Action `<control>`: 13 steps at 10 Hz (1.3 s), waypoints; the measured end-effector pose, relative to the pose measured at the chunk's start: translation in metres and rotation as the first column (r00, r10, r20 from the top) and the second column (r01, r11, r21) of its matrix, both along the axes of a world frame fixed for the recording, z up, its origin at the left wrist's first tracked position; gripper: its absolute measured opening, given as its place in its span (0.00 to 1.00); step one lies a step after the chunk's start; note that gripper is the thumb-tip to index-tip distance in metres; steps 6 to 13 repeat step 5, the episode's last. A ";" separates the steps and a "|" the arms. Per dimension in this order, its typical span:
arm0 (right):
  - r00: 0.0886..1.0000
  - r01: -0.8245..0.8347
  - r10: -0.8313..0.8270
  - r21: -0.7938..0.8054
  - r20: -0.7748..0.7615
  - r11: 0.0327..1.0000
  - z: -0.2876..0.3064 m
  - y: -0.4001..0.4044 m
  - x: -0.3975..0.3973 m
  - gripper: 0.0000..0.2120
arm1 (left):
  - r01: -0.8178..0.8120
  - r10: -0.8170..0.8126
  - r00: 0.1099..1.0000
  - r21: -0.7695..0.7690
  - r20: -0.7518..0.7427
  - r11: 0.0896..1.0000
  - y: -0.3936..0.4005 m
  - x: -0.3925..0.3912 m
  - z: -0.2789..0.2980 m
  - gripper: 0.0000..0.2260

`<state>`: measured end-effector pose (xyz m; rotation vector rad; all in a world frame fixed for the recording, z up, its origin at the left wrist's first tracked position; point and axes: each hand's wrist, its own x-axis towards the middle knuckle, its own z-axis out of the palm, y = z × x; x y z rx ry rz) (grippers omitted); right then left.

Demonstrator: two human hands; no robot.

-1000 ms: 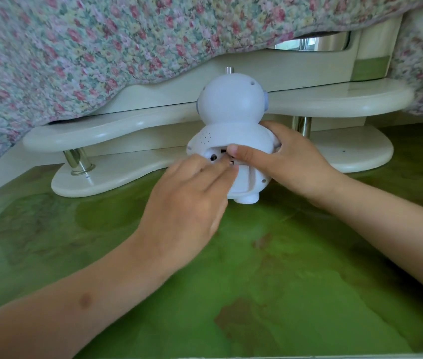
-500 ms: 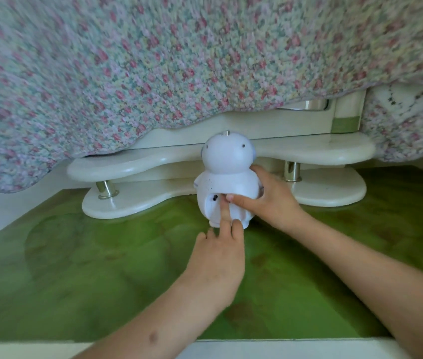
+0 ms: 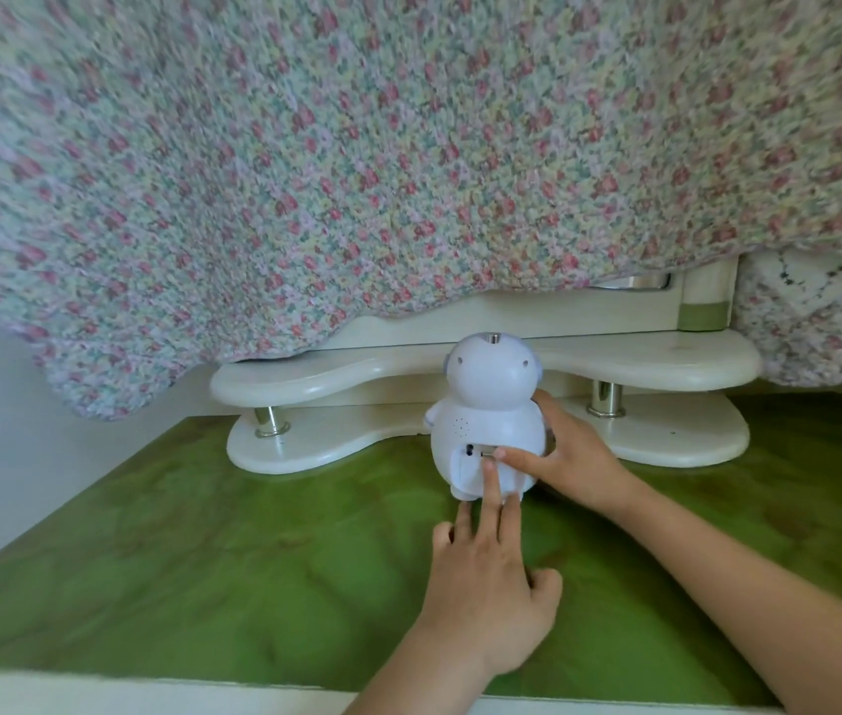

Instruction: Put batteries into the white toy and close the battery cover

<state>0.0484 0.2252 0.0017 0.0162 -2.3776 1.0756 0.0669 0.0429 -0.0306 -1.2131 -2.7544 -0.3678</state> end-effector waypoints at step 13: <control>0.993 0.070 -0.068 -0.018 0.098 0.997 0.022 -0.003 0.038 0.61 | -0.063 0.063 0.998 0.014 0.025 0.998 -0.129 -0.042 0.010 0.23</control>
